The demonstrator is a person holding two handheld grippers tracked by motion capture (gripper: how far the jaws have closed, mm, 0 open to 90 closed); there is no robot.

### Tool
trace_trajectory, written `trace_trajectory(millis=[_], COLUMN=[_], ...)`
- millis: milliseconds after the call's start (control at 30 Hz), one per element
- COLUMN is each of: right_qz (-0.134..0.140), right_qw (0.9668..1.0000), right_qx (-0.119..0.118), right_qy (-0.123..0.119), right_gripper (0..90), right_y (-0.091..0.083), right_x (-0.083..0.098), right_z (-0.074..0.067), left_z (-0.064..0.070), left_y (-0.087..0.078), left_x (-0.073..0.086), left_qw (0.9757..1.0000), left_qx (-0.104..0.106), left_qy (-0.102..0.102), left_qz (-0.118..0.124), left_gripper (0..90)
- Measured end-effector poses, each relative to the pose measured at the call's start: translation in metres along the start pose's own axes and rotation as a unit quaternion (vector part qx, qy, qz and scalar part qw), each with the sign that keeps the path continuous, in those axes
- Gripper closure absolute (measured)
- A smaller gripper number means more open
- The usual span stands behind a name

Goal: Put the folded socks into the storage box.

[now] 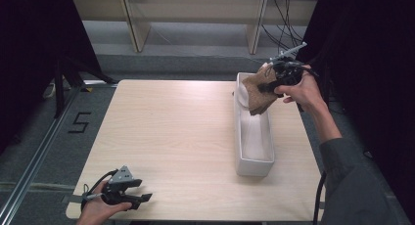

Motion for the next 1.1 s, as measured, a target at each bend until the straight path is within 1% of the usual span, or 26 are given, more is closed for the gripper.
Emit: trace_trajectory(millis=[33,67,100,133,167,200,333,367,400,433,500,567,600,633,667,700,733,800,833,867,900,967,1000,1033,1067,1100], right_qz=[-0.005,-0.005,-0.017,-0.017,-0.031,-0.038,-0.052,-0.057,-0.057,-0.075,-0.082,-0.100,-0.103,-0.110,-0.110,-0.116,-0.117,-0.123,-0.132,-0.132,-0.140,-0.142,-0.142,-0.144,-0.144,-0.155], right_qw=[0.9999,0.9999,0.9998,0.9998,0.9992,0.9989,0.9976,0.9967,0.9967,0.9944,0.9939,0.9906,0.9900,0.9889,0.9889,0.9875,0.9873,0.9836,0.9812,0.9812,0.9785,0.9765,0.9765,0.9749,0.9749,0.9708], right_qx=[0.007,0.007,0.009,0.009,0.015,0.017,0.020,0.023,0.023,0.031,0.032,0.041,0.039,0.042,0.042,0.045,0.042,0.042,0.042,0.042,0.043,0.037,0.037,0.034,0.034,0.034], right_qy=[-0.010,-0.010,-0.008,-0.008,-0.022,-0.023,-0.040,-0.052,-0.052,-0.068,-0.067,-0.083,-0.087,-0.091,-0.091,-0.097,-0.099,-0.125,-0.134,-0.134,-0.145,-0.158,-0.158,-0.167,-0.167,-0.180], right_gripper=[57.7,57.7,57.6,57.6,57.7,57.6,57.5,57.6,57.6,57.6,57.5,57.5,57.5,57.4,57.4,57.2,57.1,56.9,56.7,56.7,56.3,56.1,56.1,55.7,55.7,55.0], right_y=[0.002,0.002,0.005,0.005,0.010,0.012,0.020,0.024,0.024,0.029,0.033,0.041,0.043,0.046,0.046,0.051,0.053,0.057,0.061,0.061,0.066,0.069,0.069,0.073,0.073,0.077], right_x=[0.002,0.002,0.006,0.006,0.011,0.013,0.018,0.019,0.019,0.022,0.023,0.027,0.028,0.029,0.029,0.033,0.033,0.036,0.041,0.041,0.046,0.050,0.050,0.055,0.055,0.063], right_z=[0.005,0.005,0.008,0.008,0.013,0.014,0.019,0.021,0.021,0.024,0.024,0.027,0.028,0.028,0.028,0.027,0.026,0.024,0.021,0.021,0.018,0.016,0.016,0.012,0.012,0.008], left_z=[0.000,0.001,0.001,0.001,0.000,-0.001,0.000,0.001,0.001,0.002,0.002,0.001,0.002,0.001,0.001,0.000,0.000,0.000,0.001,0.001,0.001,0.000,0.000,0.000,0.000,-0.002], left_y=[0.000,0.000,0.000,0.000,0.000,0.000,0.001,0.002,0.002,0.002,0.002,0.001,0.001,0.000,0.000,0.001,0.001,0.000,0.001,0.001,0.001,0.000,0.000,-0.001,-0.001,-0.002], left_x=[0.000,0.000,0.000,0.000,0.000,0.000,0.000,0.000,0.000,0.001,0.000,-0.001,-0.001,0.000,0.000,0.000,0.000,-0.001,-0.002,-0.002,-0.002,-0.001,-0.001,-0.002,-0.002,-0.003], left_qw=[1.0000,1.0000,1.0000,1.0000,1.0000,1.0000,1.0000,1.0000,1.0000,1.0000,1.0000,1.0000,1.0000,1.0000,1.0000,1.0000,1.0000,1.0000,0.9998,0.9998,0.9998,0.9999,0.9999,0.9999,0.9999,0.9999], left_qx=[0.000,0.002,0.001,0.001,0.000,0.000,0.002,0.000,0.000,0.001,0.004,-0.003,0.001,0.000,0.000,-0.001,-0.001,-0.004,-0.002,-0.002,-0.003,-0.003,-0.003,-0.006,-0.006,-0.012], left_qy=[0.000,-0.004,-0.001,-0.001,-0.002,0.003,0.000,-0.010,-0.010,-0.007,-0.003,-0.005,-0.009,-0.004,-0.004,-0.004,-0.004,-0.005,-0.015,-0.015,-0.014,-0.009,-0.009,-0.008,-0.008,-0.003], left_qz=[0.000,0.001,0.002,0.002,-0.001,-0.001,0.001,-0.001,-0.001,-0.003,0.000,0.003,0.004,0.001,0.001,0.000,0.000,0.003,0.009,0.009,0.011,0.007,0.007,0.009,0.009,0.010], left_gripper=[33.9,33.9,33.9,33.9,34.0,33.9,33.9,33.9,33.9,33.9,33.9,33.9,33.9,33.9,33.9,33.9,33.9,34.1,34.1,34.1,34.4,34.5,34.5,34.5,34.6,34.8])
Point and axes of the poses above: each handheld gripper's, and its own axes: y roughly forward along the jaws, x roughly out of its underside, z roughly to its right, the point moved 8 cm from there along y, roughly forward along the jaws, and after that the axes turned 15 degrees about -x, right-handed, at the moved point
